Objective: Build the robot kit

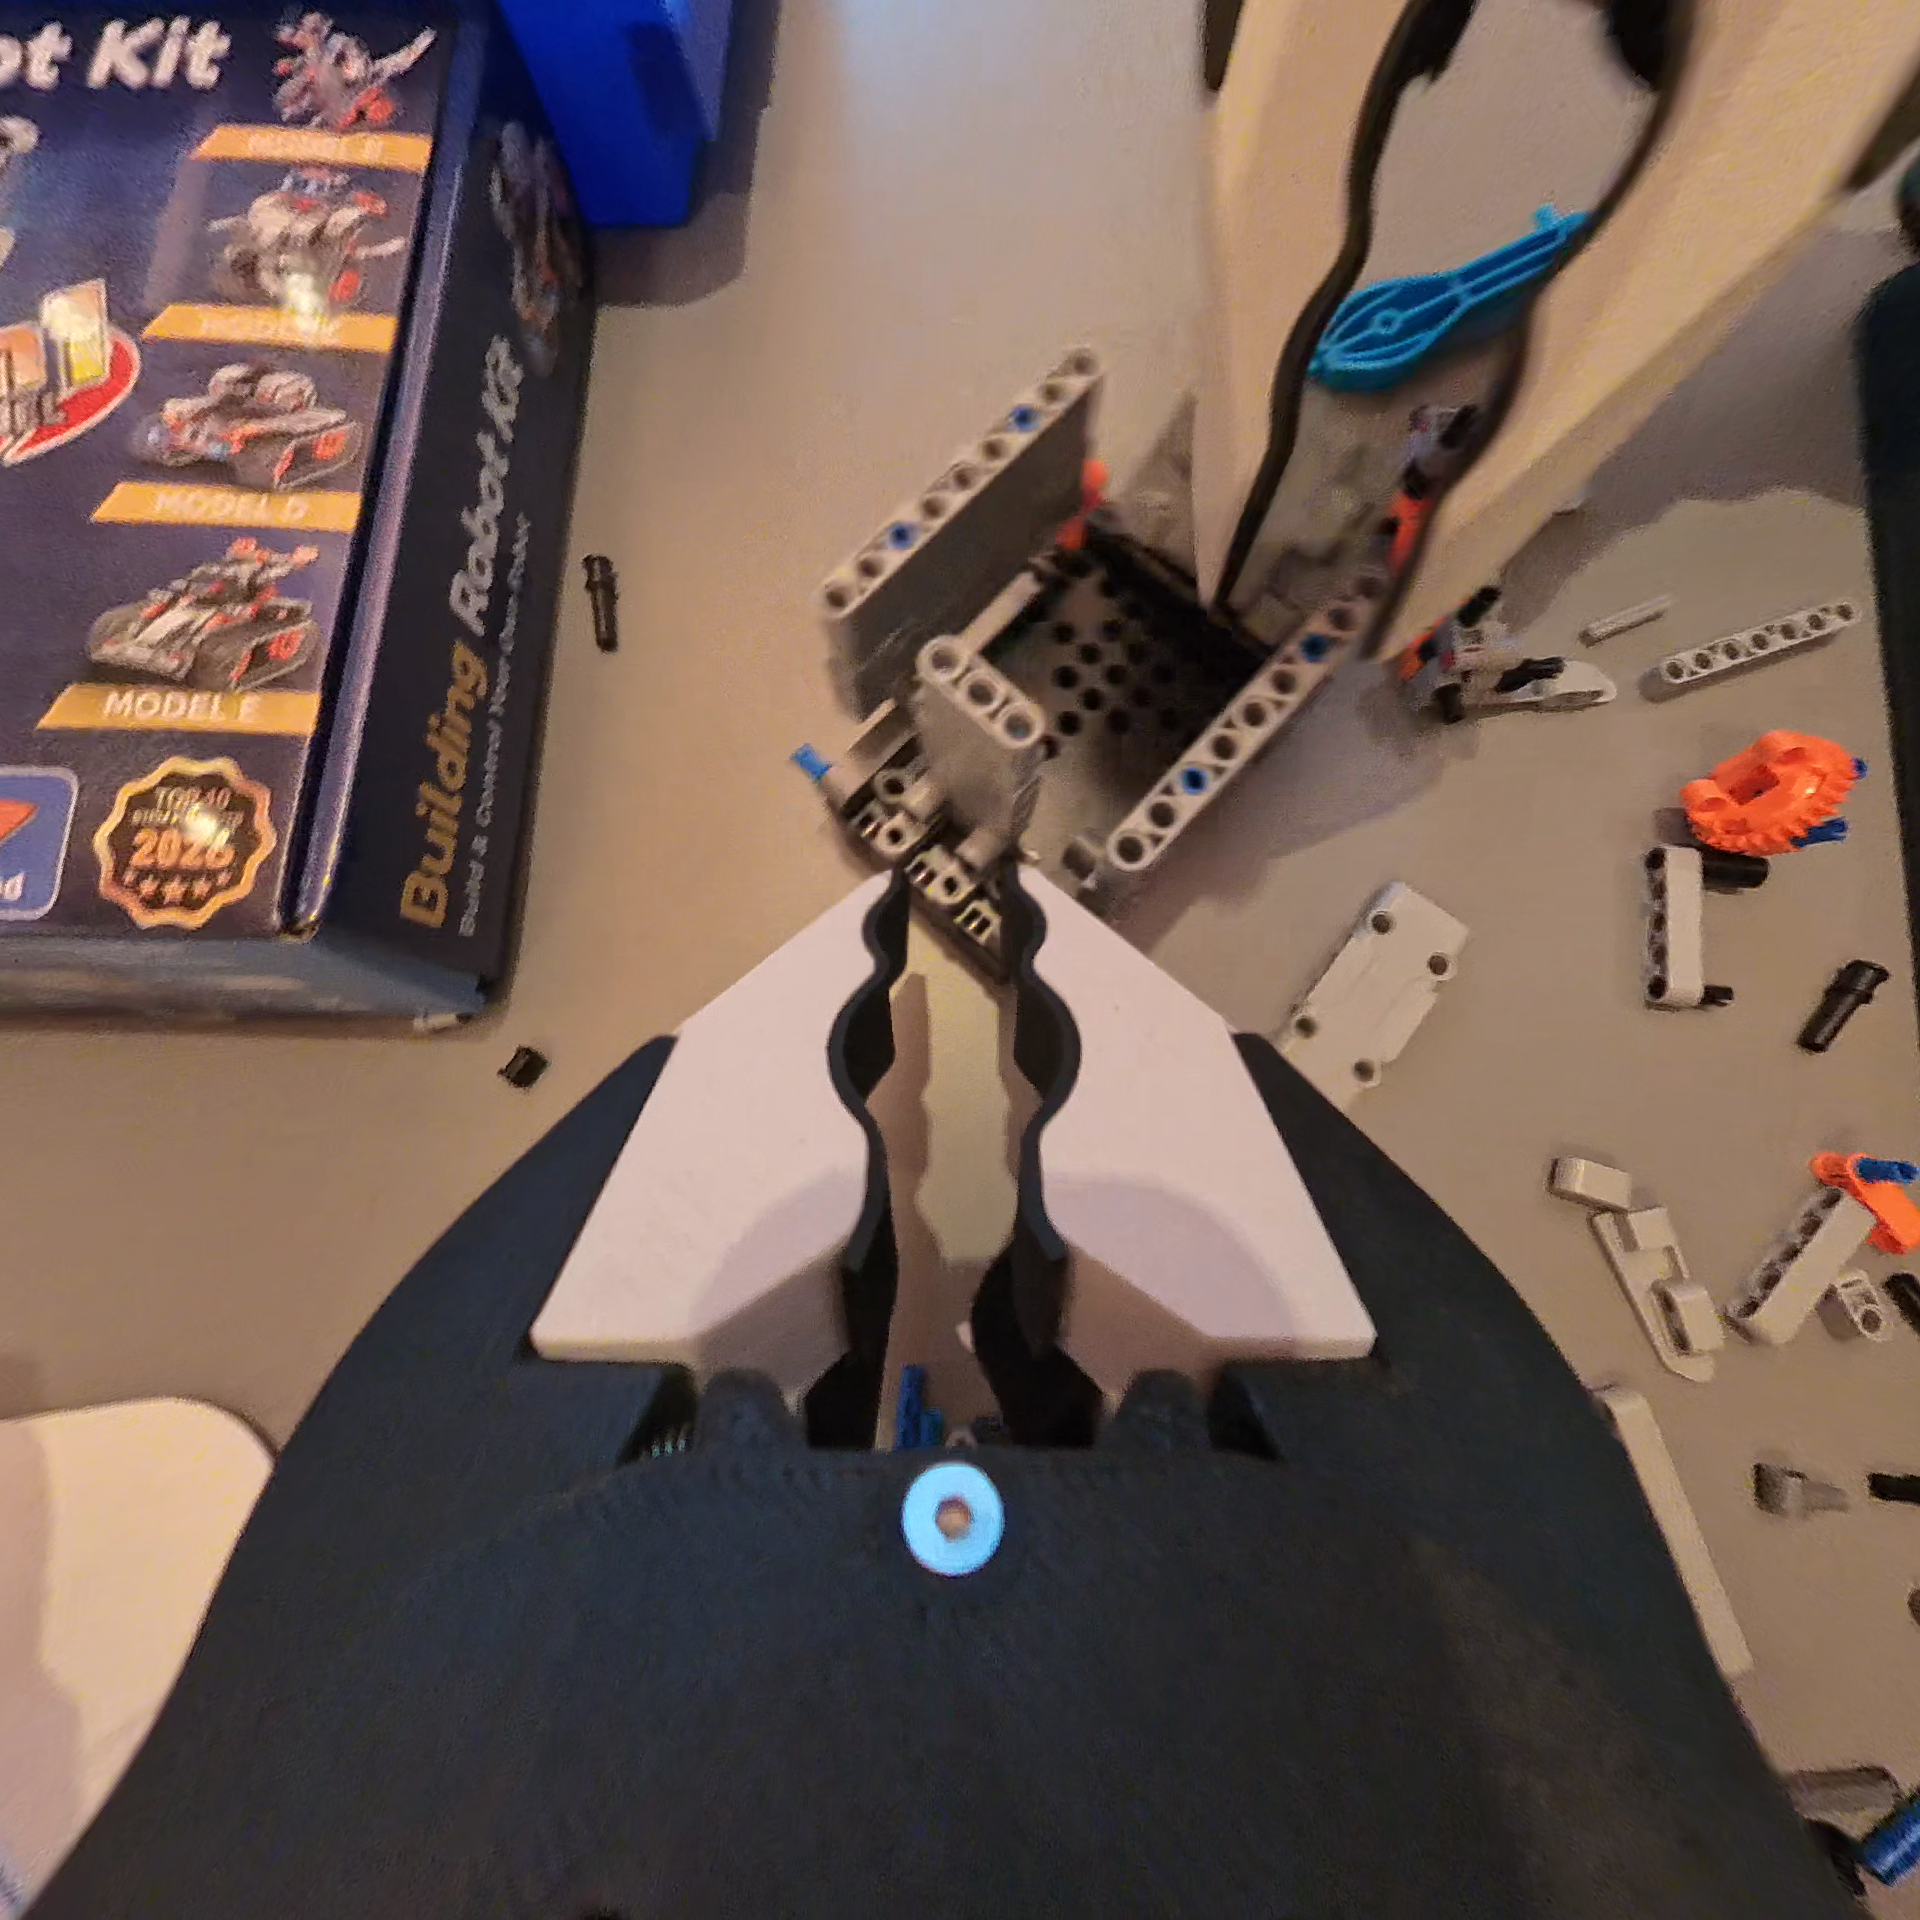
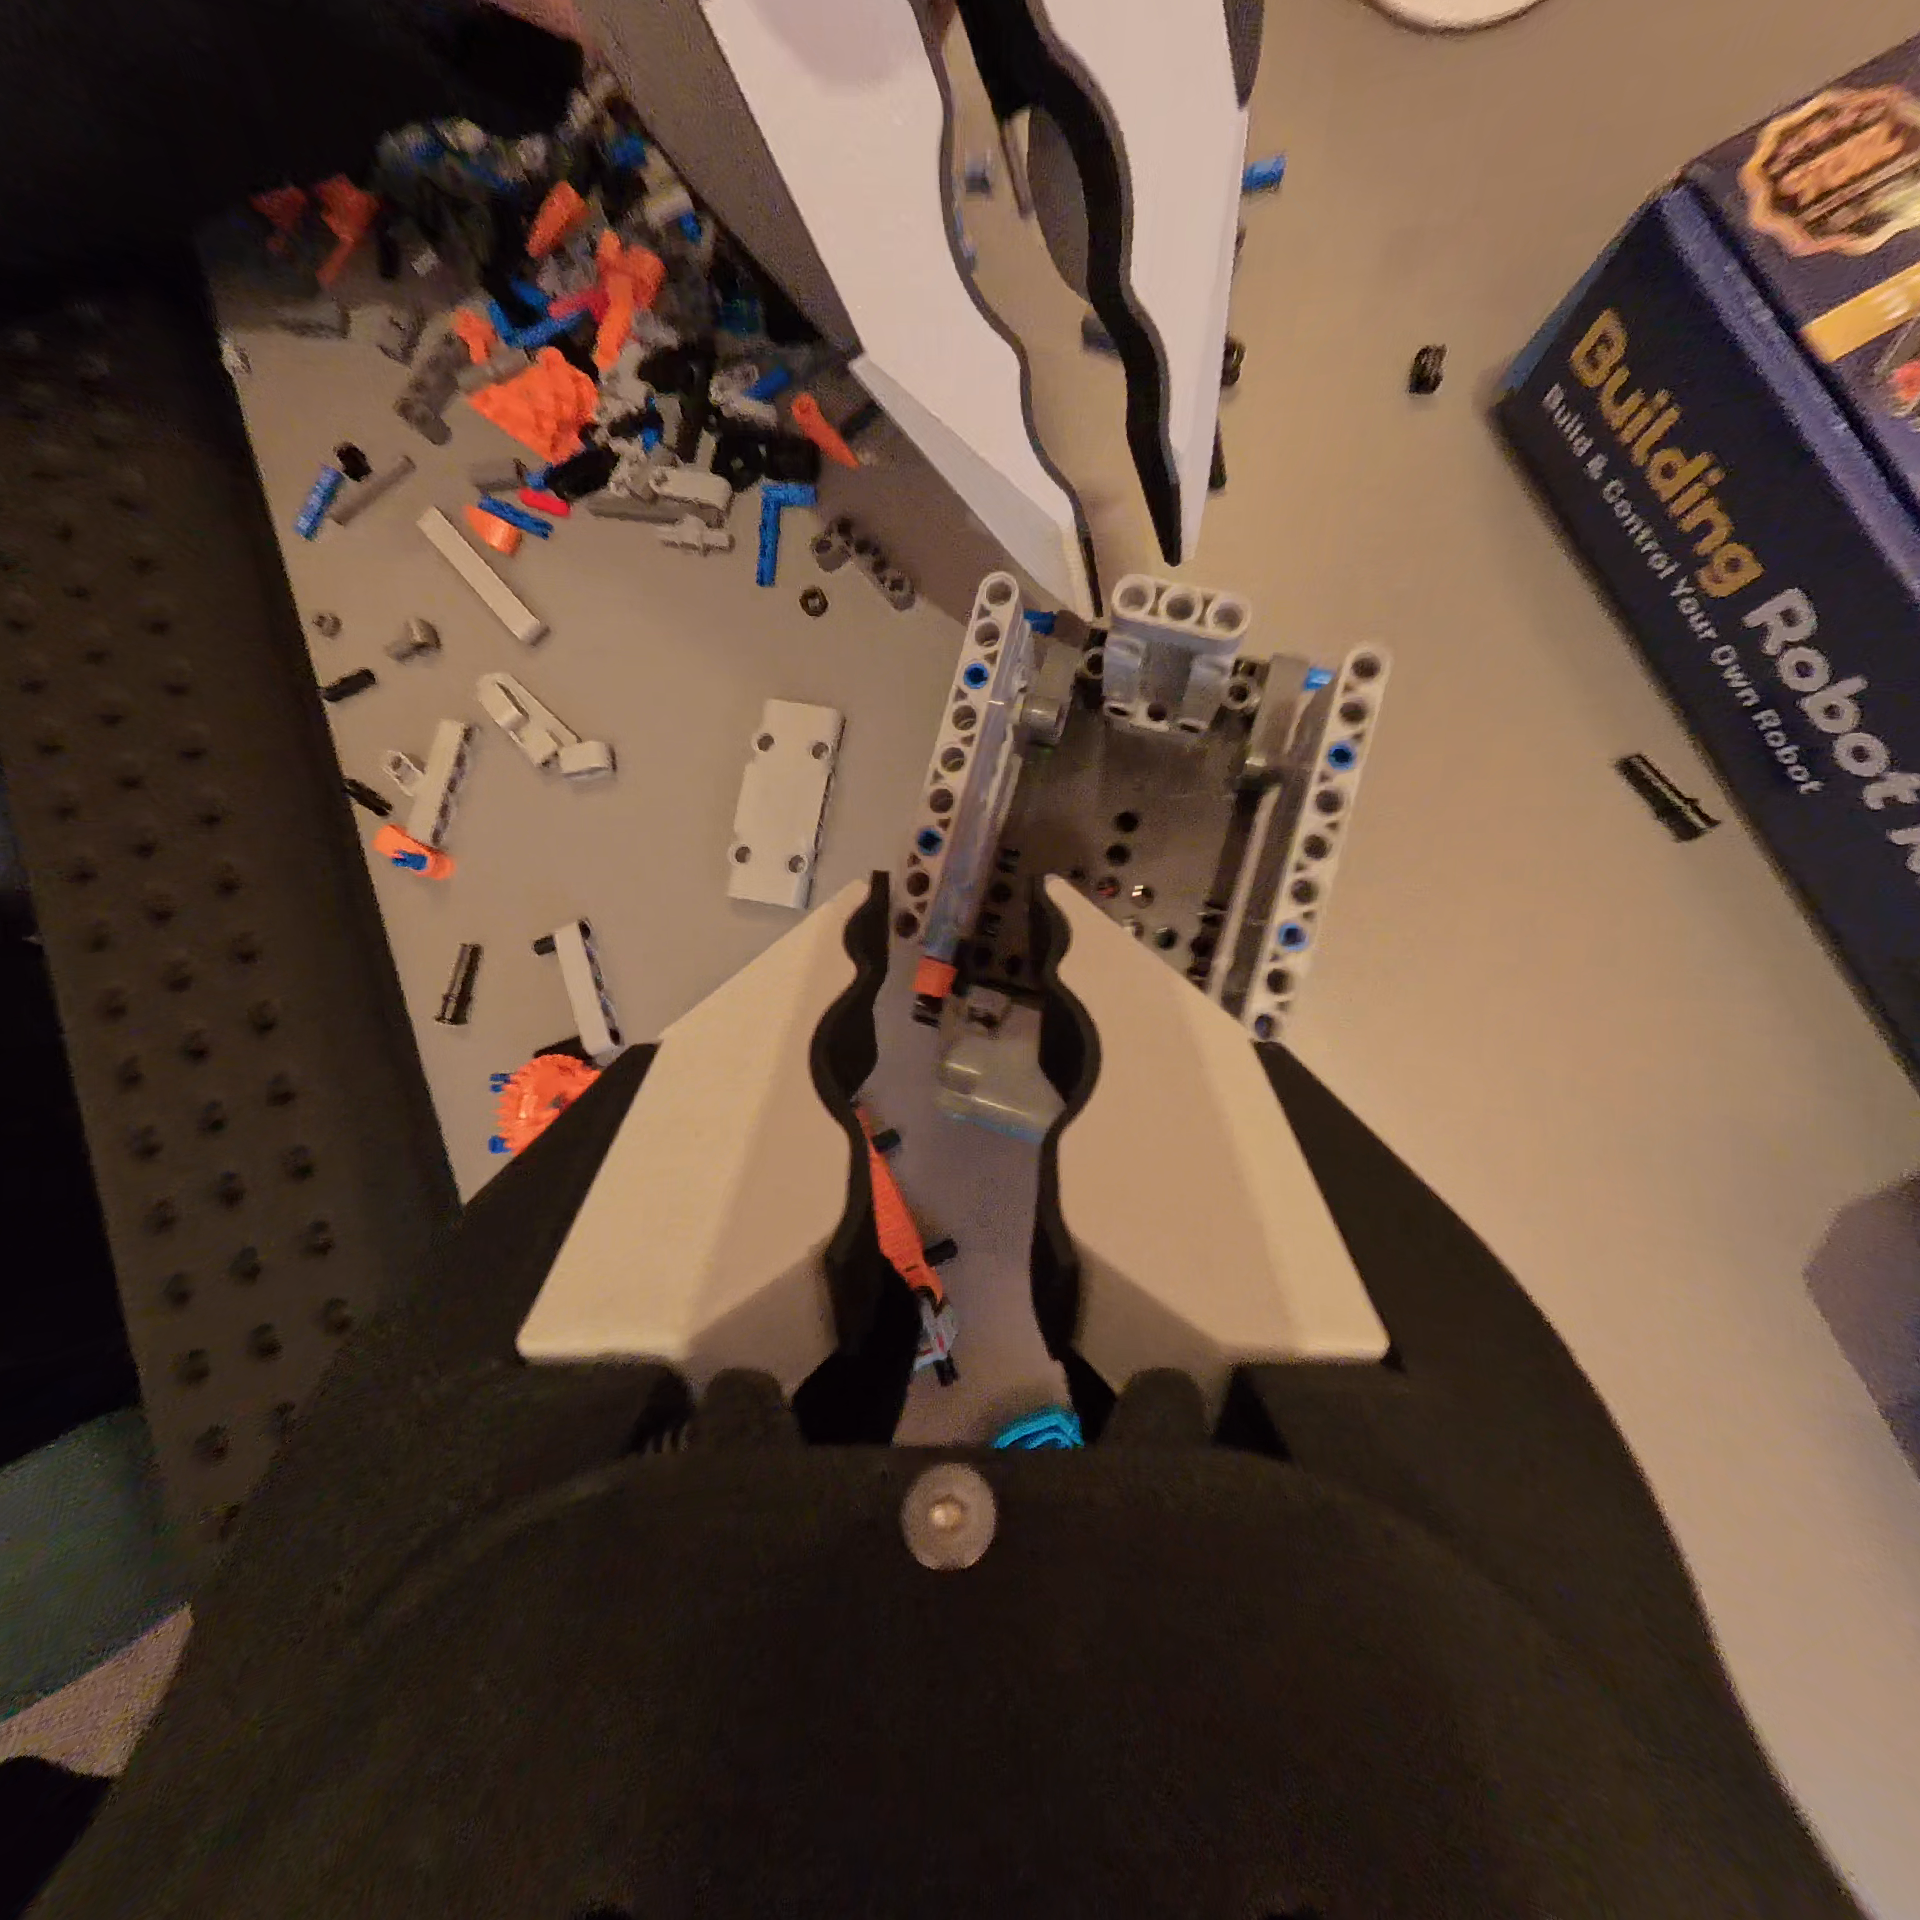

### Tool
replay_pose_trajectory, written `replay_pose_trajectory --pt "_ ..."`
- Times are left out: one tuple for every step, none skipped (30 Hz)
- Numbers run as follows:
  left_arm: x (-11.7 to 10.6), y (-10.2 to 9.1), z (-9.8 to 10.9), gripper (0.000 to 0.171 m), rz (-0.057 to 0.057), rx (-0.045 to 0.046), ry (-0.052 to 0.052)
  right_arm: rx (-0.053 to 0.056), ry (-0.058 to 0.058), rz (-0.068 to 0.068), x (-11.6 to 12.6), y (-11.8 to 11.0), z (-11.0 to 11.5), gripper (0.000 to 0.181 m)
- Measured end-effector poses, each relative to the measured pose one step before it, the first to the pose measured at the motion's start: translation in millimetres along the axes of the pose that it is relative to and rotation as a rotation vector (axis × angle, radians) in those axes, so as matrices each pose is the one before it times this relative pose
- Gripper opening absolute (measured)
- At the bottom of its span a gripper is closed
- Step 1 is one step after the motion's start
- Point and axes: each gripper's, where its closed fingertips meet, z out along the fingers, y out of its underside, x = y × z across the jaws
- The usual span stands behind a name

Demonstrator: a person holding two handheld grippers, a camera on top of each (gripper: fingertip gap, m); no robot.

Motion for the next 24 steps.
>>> replay_pose_trajectory --pt "-1.95 1.72 -1.73 0.015 -0.0120 -0.00700 -0.0012 0.0465 -0.0018 0.0151 0.75 -4.56 -8.82 0.025" --pt "-0.81 -0.11 -2.59 0.015 -0.0115 0.00570 0.0052 0.0573 0.0018 0.0195 2.65 -5.36 -10.46 0.025" --pt "-0.58 -0.19 -2.89 0.016 -0.0138 0.00398 0.0092 0.0444 0.0084 0.0193 4.36 -3.26 -10.28 0.025" --pt "0.60 -0.38 -2.86 0.017 -0.0100 0.00322 0.0140 0.0294 0.0259 0.0166 7.11 -0.80 -9.58 0.027" --pt "1.27 -0.40 -3.17 0.017 -0.0058 0.00173 0.0151 0.0273 0.0270 0.0186 7.25 -0.46 -8.45 0.027" --pt "2.35 0.00 -2.72 0.018 -0.0059 -0.00478 0.0192 0.0228 0.0143 0.0219 5.37 -0.29 -6.04 0.029" --pt "5.18 -0.46 -2.31 0.022 -0.0021 -0.00305 0.0323 0.0012 0.0160 0.0157 4.93 2.61 -2.67 0.034" --pt "5.90 0.10 -1.23 0.024 0.0011 -0.00629 0.0321 -0.0148 0.0274 0.0060 6.11 4.79 0.21 0.039" --pt "6.14 1.18 0.36 0.027 0.0036 -0.01267 0.0313 -0.0160 0.0161 0.0055 4.07 4.85 2.96 0.040" --pt "7.15 1.56 2.41 0.034 0.0048 -0.01544 0.0343 -0.0118 -0.0126 0.0098 -0.65 3.82 5.04 0.040" --pt "4.47 1.89 4.34 0.040 0.0055 -0.01904 0.0153 -0.0038 -0.0195 0.0078 -2.19 2.13 6.21 0.041" --pt "-0.80 2.15 5.20 0.041 0.0077 -0.02130 -0.0170 -0.0025 -0.0113 0.0052 -1.35 1.72 6.57 0.041" --pt "-0.46 2.26 5.80 0.041 0.0088 -0.02164 -0.0122 -0.0077 -0.0121 0.0036 -1.52 1.86 6.58 0.041" --pt "0.14 0.94 5.27 0.041 0.0027 -0.01292 -0.0044 -0.0010 -0.0114 0.0017 -1.61 0.67 5.78 0.041" --pt "-3.09 -2.25 3.14 0.039 -0.0011 0.00995 -0.0229 0.0009 -0.0101 0.0068 -1.54 0.17 4.87 0.039" --pt "-4.65 -3.39 1.53 0.032 -0.0084 0.02118 -0.0262 -0.0091 -0.0038 0.0068 -0.80 1.54 3.52 0.041" --pt "-1.93 -1.10 0.62 0.035 -0.0148 0.00838 0.0014 -0.0065 0.0073 -0.0013 0.19 1.43 0.69 0.042" --pt "-5.92 -0.02 -0.44 0.040 -0.0207 0.00406 -0.0209 0.0002 0.0023 0.0076 -0.25 0.77 -1.38 0.041" --pt "-6.16 0.02 -1.41 0.035 -0.0100 0.00812 -0.0270 -0.0003 -0.0151 0.0197 -2.06 1.38 -1.86 0.040" --pt "-3.87 0.29 -1.79 0.024 0.0076 0.00635 -0.0161 0.0094 -0.0319 0.0125 -5.00 0.49 -1.17 0.038" --pt "-5.68 0.64 -1.68 0.022 0.0042 0.00195 -0.0272 0.0132 -0.0350 0.0012 -6.43 0.04 -0.20 0.035" --pt "-6.08 0.88 -1.34 0.022 -0.0128 -0.00201 -0.0246 -0.0016 -0.0268 -0.0019 -5.76 1.97 1.09 0.033" --pt "-2.80 -0.45 -0.81 0.022 -0.0189 0.00851 -0.0027 -0.0097 -0.0013 -0.0019 -1.87 2.76 0.84 0.034" --pt "-0.59 -0.56 -0.83 0.023 -0.0139 0.01030 0.0094 0.0059 0.0087 -0.0034 -0.13 0.15 -0.74 0.035"
